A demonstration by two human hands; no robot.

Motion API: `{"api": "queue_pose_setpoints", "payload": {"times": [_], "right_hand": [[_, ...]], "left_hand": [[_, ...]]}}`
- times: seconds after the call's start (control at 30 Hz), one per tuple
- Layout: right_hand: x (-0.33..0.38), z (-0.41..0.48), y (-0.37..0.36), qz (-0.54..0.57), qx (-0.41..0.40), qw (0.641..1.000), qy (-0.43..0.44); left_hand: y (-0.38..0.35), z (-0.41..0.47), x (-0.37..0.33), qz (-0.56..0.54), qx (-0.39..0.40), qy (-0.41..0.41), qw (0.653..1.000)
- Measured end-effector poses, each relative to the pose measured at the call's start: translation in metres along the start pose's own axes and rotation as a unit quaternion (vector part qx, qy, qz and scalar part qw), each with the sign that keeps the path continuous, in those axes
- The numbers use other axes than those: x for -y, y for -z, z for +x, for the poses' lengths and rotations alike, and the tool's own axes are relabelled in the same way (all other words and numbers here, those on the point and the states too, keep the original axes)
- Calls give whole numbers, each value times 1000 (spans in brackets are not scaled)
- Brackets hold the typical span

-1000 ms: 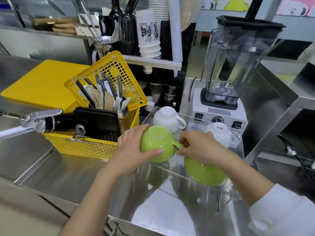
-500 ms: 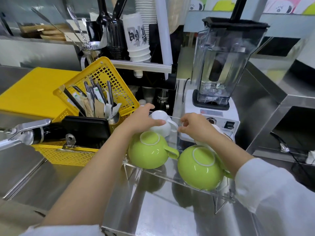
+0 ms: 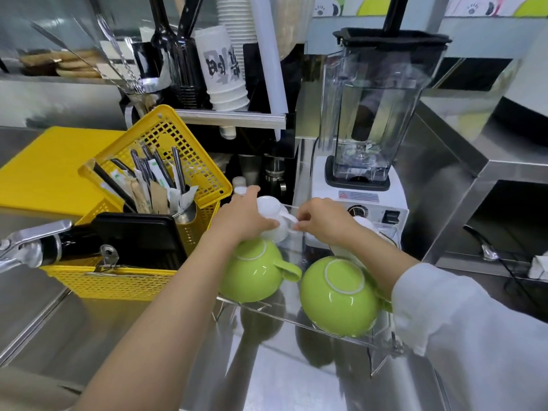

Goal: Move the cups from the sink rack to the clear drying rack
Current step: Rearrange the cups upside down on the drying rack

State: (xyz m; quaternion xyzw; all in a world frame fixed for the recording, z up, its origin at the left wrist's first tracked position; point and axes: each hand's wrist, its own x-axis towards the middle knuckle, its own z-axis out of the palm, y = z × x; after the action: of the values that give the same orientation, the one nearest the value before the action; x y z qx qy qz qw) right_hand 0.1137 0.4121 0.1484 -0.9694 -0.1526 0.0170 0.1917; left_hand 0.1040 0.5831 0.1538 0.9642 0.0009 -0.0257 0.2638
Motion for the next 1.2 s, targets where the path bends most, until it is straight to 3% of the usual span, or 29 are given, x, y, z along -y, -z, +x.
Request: {"api": "queue_pose_setpoints", "payload": {"times": [0.2, 1.2], "right_hand": [[-4, -1, 1, -49, -12, 999, 16], [-38, -12, 15, -22, 0, 1000, 3]], "left_hand": [[-19, -9, -13, 112, 18, 9, 993], [-33, -11, -29, 109, 22, -7, 994]]}}
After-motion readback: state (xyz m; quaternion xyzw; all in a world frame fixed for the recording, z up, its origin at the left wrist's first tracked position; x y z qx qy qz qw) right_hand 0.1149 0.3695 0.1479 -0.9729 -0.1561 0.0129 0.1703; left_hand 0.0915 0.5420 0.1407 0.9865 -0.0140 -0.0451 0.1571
